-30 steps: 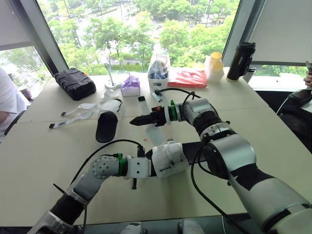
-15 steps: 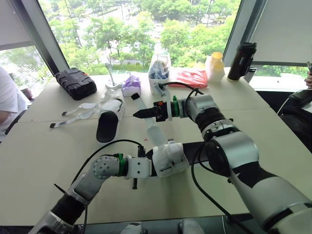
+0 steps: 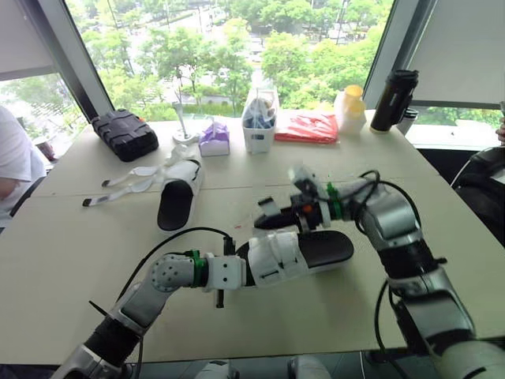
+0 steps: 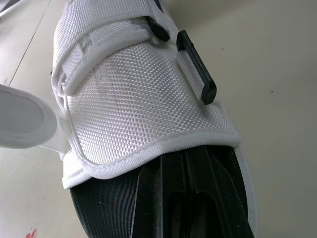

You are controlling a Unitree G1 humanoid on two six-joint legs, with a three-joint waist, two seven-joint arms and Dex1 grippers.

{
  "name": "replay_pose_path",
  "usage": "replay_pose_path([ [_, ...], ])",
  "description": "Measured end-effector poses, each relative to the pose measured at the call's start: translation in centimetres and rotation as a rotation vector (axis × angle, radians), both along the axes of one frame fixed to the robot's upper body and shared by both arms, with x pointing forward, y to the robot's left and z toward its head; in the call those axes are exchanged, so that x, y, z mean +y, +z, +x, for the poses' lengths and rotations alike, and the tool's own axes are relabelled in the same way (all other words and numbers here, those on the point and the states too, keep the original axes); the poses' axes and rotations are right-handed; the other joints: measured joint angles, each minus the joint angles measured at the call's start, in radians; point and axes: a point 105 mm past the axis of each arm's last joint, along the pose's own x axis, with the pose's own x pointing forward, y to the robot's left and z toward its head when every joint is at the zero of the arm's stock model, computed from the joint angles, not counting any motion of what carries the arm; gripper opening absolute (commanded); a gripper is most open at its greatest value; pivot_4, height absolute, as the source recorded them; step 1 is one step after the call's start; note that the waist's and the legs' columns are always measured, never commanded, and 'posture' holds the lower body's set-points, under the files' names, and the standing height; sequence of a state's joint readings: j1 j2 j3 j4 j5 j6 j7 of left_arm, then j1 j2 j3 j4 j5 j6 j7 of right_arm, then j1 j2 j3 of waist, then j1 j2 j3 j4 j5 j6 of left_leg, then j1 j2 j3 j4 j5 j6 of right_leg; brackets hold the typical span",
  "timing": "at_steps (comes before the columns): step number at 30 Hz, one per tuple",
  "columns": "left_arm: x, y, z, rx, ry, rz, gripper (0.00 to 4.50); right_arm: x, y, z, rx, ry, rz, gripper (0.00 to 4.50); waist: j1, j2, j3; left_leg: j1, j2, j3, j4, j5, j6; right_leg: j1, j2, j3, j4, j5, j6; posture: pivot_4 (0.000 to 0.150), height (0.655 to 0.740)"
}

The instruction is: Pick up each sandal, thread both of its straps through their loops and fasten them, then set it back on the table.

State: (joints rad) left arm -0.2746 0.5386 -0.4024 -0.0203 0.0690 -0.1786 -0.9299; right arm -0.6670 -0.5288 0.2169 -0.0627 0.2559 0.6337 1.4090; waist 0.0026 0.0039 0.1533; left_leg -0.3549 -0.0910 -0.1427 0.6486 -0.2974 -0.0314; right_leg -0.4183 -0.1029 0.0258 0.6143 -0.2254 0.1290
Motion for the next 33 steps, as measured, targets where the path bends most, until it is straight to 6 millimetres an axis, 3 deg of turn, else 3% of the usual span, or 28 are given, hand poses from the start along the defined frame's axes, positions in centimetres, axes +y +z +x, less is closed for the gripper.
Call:
replay_pose_path([
  [5,0.1,-0.1,0.0,0.012,0.009,-0.010,0.00,-0.4,-0.2,-2.4,-0.236,0.119,-0.047,0.05,0.002,-0.002,0.000,0.001,0.001,0.000,0.000,0.000,0.000,0.001,0.001,0.000,-0.001,0.000,0.000,0.150,0.7400],
  [9,0.3,-0.1,-0.1,0.020,0.015,-0.014,0.00,-0.5,-1.8,-4.0,-0.382,0.242,-0.088,0.05,0.000,-0.002,0.000,0.001,0.001,0.000,-0.001,0.000,0.000,0.001,0.001,0.000,-0.001,0.000,0.000,0.150,0.7400],
  [14,0.4,-0.1,-0.1,0.027,0.019,-0.015,0.00,0.0,-3.2,-4.7,-0.604,0.358,-0.095,0.05,-0.002,-0.003,0.000,0.002,0.002,0.000,-0.001,0.000,0.000,0.002,0.001,0.000,-0.001,-0.001,0.000,0.150,0.7400],
  [17,0.5,-0.1,-0.1,0.027,0.022,-0.013,0.00,-0.2,-5.1,-4.5,-0.734,0.428,-0.133,0.97,-0.006,-0.003,0.000,0.003,0.002,0.000,-0.002,0.000,0.000,0.002,0.001,0.000,-0.001,0.000,0.000,0.150,0.7400],
  [24,0.7,-0.2,-0.2,0.035,0.030,-0.009,0.00,-2.4,-7.8,-4.7,-0.881,0.569,-0.190,4.46,-0.013,-0.003,0.001,0.009,0.002,0.000,-0.003,-0.001,0.001,0.009,0.001,0.000,-0.002,-0.002,-0.001,0.150,0.7400],
  [30,0.4,-0.4,-0.3,0.046,0.037,-0.021,0.00,-5.7,-7.9,-6.0,-0.903,0.614,-0.210,4.46,-0.012,-0.004,0.001,0.016,0.001,-0.001,-0.004,-0.004,0.006,0.016,0.000,0.002,-0.003,-0.007,-0.003,0.150,0.7400],
  [33,0.3,-0.5,-0.3,0.044,0.041,-0.023,0.00,-7.2,-7.7,-5.6,-0.878,0.584,-0.241,4.46,-0.011,-0.004,0.001,0.016,0.001,-0.001,-0.004,-0.004,0.006,0.017,0.000,0.002,-0.003,-0.007,-0.004,0.150,0.7400],
])
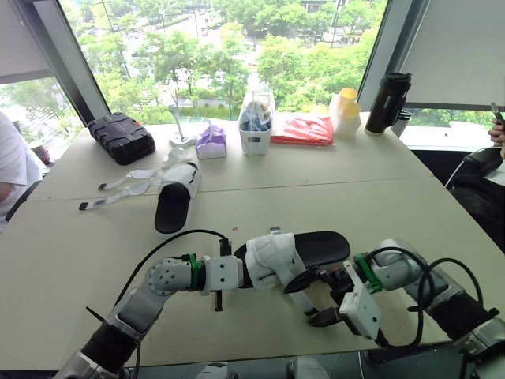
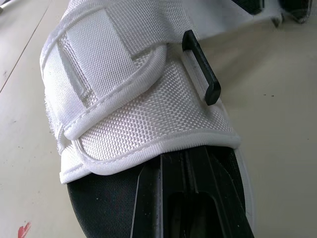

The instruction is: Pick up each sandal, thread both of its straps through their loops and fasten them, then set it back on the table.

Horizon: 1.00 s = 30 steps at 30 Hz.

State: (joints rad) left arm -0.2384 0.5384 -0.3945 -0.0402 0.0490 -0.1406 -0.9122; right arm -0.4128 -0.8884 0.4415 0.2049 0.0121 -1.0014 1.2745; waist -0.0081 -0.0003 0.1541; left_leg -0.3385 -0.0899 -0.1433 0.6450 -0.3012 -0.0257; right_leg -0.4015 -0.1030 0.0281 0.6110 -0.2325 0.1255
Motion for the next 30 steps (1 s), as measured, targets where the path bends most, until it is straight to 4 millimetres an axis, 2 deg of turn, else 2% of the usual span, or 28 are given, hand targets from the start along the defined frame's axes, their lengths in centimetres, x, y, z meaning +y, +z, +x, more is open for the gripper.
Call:
replay_pose_path([
  [5,-0.1,-0.1,0.1,-0.003,0.000,0.000,0.00,-1.9,0.6,2.2,0.104,-0.209,-0.012,4.46,0.002,0.000,0.000,0.001,0.000,0.000,0.001,0.000,0.000,0.002,0.000,0.000,-0.001,-0.001,-0.001,0.150,0.7400],
  [9,-0.5,-0.1,0.1,-0.007,-0.013,-0.009,0.00,-3.9,1.3,3.7,0.294,-0.451,-0.060,4.46,0.016,0.002,0.000,0.000,0.000,0.000,0.001,0.000,0.000,0.001,-0.001,0.001,-0.001,-0.001,-0.001,0.150,0.7400],
  [12,-0.6,-0.1,0.1,-0.008,-0.018,-0.012,0.00,-4.3,2.4,4.4,0.424,-0.593,-0.071,4.46,0.022,0.002,0.000,0.000,0.000,-0.001,0.001,0.000,0.000,0.001,-0.001,0.000,-0.001,-0.001,-0.001,0.150,0.7400],
  [16,-0.8,-0.1,0.1,-0.008,-0.021,-0.015,0.00,-3.6,3.0,3.7,0.666,-0.732,-0.071,4.46,0.025,0.002,-0.001,-0.002,0.000,-0.001,0.001,0.000,0.000,-0.001,-0.001,0.000,-0.001,-0.001,-0.001,0.150,0.7400],
  [19,-0.8,-0.1,0.1,-0.014,-0.028,-0.015,0.00,-3.4,3.4,2.7,0.928,-0.883,-0.113,4.46,0.026,0.002,-0.001,-0.004,-0.001,-0.001,0.001,0.000,0.000,-0.003,-0.002,0.000,-0.001,-0.001,-0.001,0.150,0.7400],
  [23,-0.9,-0.1,0.1,-0.016,-0.032,-0.015,0.00,-2.4,4.0,1.3,1.218,-0.979,-0.137,4.46,0.029,0.001,0.000,-0.005,0.000,-0.001,0.001,0.000,0.000,-0.003,-0.002,-0.001,-0.002,-0.001,0.000,0.150,0.7400],
  [27,-1.0,0.0,0.1,-0.018,-0.035,-0.017,0.00,-1.8,3.8,0.5,1.369,-1.022,-0.159,4.46,0.032,0.002,-0.001,-0.007,-0.001,-0.001,0.001,0.000,0.000,-0.006,-0.002,-0.002,-0.003,-0.001,0.001,0.150,0.7400],
  [30,-1.0,0.0,0.1,-0.019,-0.036,-0.018,0.00,-0.4,3.4,-0.1,1.425,-1.003,-0.169,4.46,0.036,0.002,-0.001,-0.009,0.000,-0.001,0.001,0.000,0.000,-0.007,-0.002,-0.003,-0.004,0.000,0.002,0.150,0.7400],
])
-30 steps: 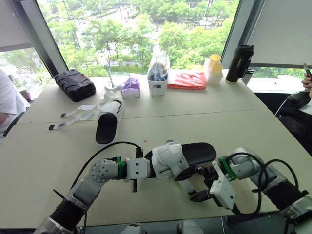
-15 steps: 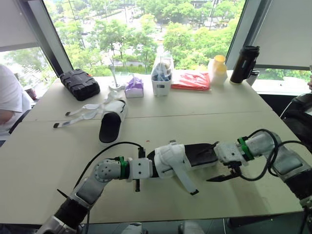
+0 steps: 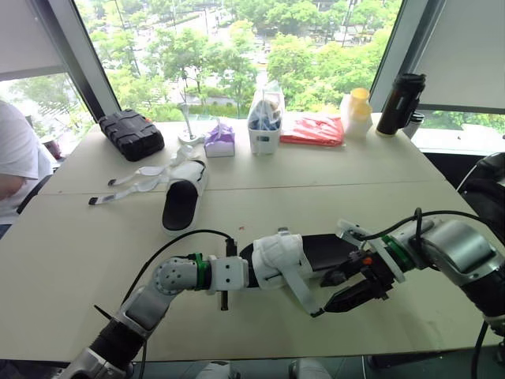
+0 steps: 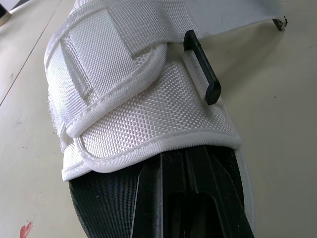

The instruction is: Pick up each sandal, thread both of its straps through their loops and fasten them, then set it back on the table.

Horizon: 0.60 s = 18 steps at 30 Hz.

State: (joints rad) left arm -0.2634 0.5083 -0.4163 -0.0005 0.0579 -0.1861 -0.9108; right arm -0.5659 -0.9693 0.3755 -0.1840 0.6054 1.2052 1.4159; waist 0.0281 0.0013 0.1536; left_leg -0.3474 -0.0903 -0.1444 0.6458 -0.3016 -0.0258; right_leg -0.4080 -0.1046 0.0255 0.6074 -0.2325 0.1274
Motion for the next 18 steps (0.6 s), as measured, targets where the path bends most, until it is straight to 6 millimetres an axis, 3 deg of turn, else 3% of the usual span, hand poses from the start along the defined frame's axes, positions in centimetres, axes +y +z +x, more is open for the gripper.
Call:
replay_pose_path([
  [4,-0.1,0.1,0.0,-0.002,-0.002,-0.002,0.00,1.5,-0.7,-0.2,0.038,-0.020,0.022,4.46,0.006,0.000,0.000,-0.002,0.000,0.000,0.000,0.000,0.000,-0.002,0.000,0.000,0.000,0.002,0.003,0.150,0.7400],
  [5,0.0,0.0,0.0,-0.002,-0.002,-0.001,0.00,2.2,-0.9,0.0,0.040,-0.033,0.035,4.22,0.006,-0.001,-0.001,-0.002,0.000,0.000,0.000,0.000,0.000,-0.002,0.001,0.000,0.000,0.002,0.003,0.150,0.7400],
  [8,-0.2,0.1,-0.1,-0.002,-0.004,-0.006,0.00,3.5,-1.4,0.1,0.036,-0.042,0.053,3.19,0.010,-0.001,-0.001,-0.004,0.000,0.000,0.001,0.000,0.000,-0.004,0.001,0.000,0.000,0.002,0.003,0.150,0.7400],
  [14,-0.3,0.1,-0.2,-0.004,-0.006,-0.009,0.00,3.3,-1.6,-0.2,0.061,-0.081,0.047,0.21,0.011,-0.001,-0.001,-0.007,0.000,-0.001,0.000,0.000,0.000,-0.006,0.001,-0.001,-0.001,0.003,0.001,0.150,0.7400],
  [18,-0.3,0.1,-0.1,-0.004,-0.005,-0.008,0.00,3.6,-1.1,-0.6,0.072,-0.069,0.065,0.09,0.010,-0.001,-0.001,-0.007,0.000,-0.001,0.000,0.000,0.000,-0.005,0.001,-0.001,-0.002,0.002,0.003,0.150,0.7400],
])
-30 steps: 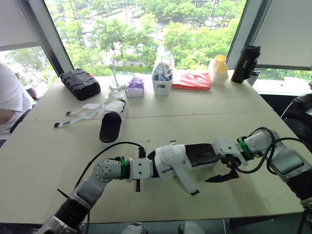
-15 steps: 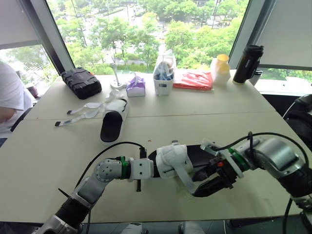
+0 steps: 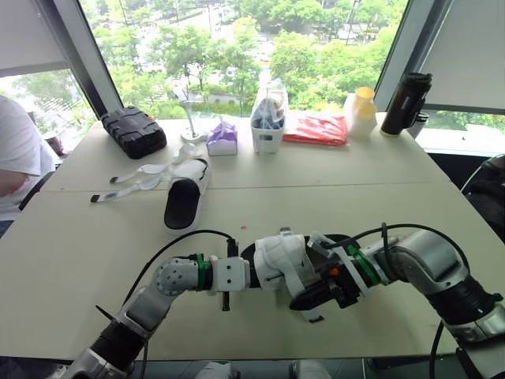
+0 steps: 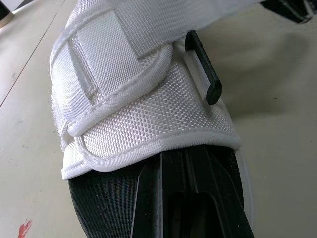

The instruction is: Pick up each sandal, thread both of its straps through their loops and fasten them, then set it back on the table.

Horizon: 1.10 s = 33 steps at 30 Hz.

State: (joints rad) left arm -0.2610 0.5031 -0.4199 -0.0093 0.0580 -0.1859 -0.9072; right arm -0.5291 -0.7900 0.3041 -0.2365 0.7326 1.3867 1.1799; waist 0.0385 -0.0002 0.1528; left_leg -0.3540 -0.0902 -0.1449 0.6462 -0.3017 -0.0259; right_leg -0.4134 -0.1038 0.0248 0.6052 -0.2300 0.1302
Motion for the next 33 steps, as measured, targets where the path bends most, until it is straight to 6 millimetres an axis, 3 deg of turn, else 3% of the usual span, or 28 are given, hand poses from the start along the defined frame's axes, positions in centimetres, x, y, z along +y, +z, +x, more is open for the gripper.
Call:
replay_pose_path([
  [4,0.1,0.0,0.0,-0.001,0.001,0.003,0.00,1.1,2.1,0.9,-0.033,0.009,0.053,0.09,-0.001,0.001,0.000,0.000,0.000,0.000,0.000,0.000,0.000,0.000,0.000,0.000,-0.002,0.002,0.001,0.150,0.7400],
  [7,0.0,0.0,0.1,-0.002,0.000,0.005,0.00,2.9,6.1,3.3,-0.107,-0.007,0.158,0.09,-0.002,0.001,0.000,0.000,0.000,0.000,0.000,0.000,0.000,0.000,0.001,0.000,-0.002,0.003,0.000,0.150,0.7400],
  [11,-0.1,0.0,0.0,-0.004,-0.009,0.006,0.00,4.5,8.5,6.4,-0.121,-0.083,0.234,0.09,0.000,0.000,-0.001,0.000,0.000,-0.001,0.000,0.000,0.000,0.000,0.001,-0.001,-0.003,0.006,-0.005,0.150,0.7400],
  [17,-0.2,0.1,0.0,-0.008,-0.015,0.006,0.00,5.4,7.1,7.7,-0.061,-0.139,0.229,0.09,0.000,0.000,-0.001,-0.002,0.000,-0.001,-0.001,0.000,0.000,0.000,0.001,-0.001,-0.006,0.008,-0.005,0.150,0.7400],
  [22,-0.2,0.1,0.0,-0.007,-0.014,0.007,0.00,5.6,5.0,7.1,-0.004,-0.141,0.215,0.09,-0.001,0.000,-0.001,-0.001,0.000,-0.001,-0.001,0.000,0.000,0.000,0.001,-0.001,-0.006,0.008,-0.005,0.150,0.7400],
  [33,-0.1,0.0,0.0,-0.007,-0.014,0.009,0.00,5.2,2.5,6.0,-0.052,-0.131,0.176,0.09,-0.003,0.000,-0.002,0.000,0.000,0.000,-0.001,0.000,0.000,0.001,0.001,-0.001,-0.006,0.008,-0.005,0.150,0.7400],
])
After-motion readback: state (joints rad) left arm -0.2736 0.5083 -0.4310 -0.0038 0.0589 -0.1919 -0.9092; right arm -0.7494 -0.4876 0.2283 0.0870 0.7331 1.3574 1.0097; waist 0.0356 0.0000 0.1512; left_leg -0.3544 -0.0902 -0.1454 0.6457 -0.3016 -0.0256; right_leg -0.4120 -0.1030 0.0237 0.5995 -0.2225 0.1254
